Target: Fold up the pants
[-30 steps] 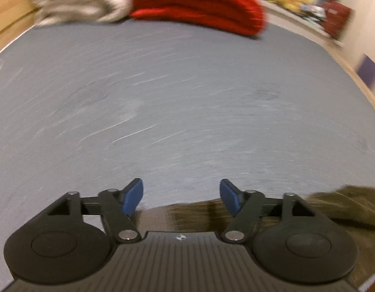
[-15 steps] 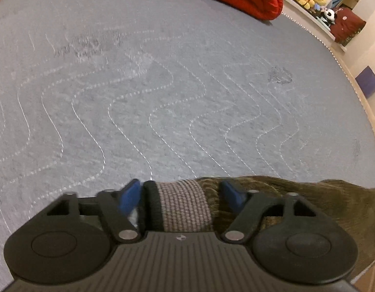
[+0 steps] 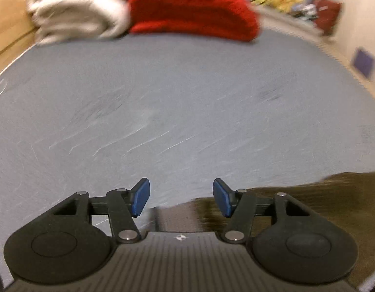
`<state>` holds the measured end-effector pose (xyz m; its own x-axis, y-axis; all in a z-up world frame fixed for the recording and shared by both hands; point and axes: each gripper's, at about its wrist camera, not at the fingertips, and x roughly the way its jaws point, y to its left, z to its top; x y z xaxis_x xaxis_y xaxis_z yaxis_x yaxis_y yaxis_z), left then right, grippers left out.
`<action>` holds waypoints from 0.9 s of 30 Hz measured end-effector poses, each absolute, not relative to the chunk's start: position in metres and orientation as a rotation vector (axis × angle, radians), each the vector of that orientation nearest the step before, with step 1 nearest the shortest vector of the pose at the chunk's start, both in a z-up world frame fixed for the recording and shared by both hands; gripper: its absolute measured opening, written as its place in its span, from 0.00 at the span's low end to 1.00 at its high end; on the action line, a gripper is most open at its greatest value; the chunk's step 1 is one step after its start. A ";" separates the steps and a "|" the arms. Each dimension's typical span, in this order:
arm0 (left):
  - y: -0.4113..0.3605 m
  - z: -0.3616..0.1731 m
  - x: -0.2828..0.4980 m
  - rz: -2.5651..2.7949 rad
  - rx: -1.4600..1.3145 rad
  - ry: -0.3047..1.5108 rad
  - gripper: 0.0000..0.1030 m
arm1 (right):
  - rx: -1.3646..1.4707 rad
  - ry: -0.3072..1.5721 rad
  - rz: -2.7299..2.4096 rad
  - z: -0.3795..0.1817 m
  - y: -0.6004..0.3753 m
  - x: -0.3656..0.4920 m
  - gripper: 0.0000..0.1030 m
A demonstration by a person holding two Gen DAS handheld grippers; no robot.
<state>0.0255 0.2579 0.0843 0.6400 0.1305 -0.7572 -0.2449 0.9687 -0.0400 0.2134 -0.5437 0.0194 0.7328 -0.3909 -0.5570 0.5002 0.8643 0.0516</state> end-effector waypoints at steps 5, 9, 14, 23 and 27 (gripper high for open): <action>0.224 0.078 0.012 0.051 -0.044 0.913 0.47 | 0.308 0.514 -0.403 0.052 -0.540 0.182 0.55; 0.213 0.038 -0.008 0.009 0.186 1.094 0.36 | 0.350 0.522 -0.319 0.067 -0.532 0.153 0.59; 0.195 0.040 -0.029 0.003 0.338 1.095 0.35 | 0.426 0.624 -0.255 0.056 -0.535 0.120 0.60; 0.152 0.078 -0.024 -0.256 0.126 0.929 0.38 | 0.416 0.933 -0.329 -0.020 -0.562 0.105 0.52; 0.126 0.023 -0.010 -0.342 0.189 1.162 0.43 | 0.476 0.902 -0.335 -0.020 -0.575 0.091 0.37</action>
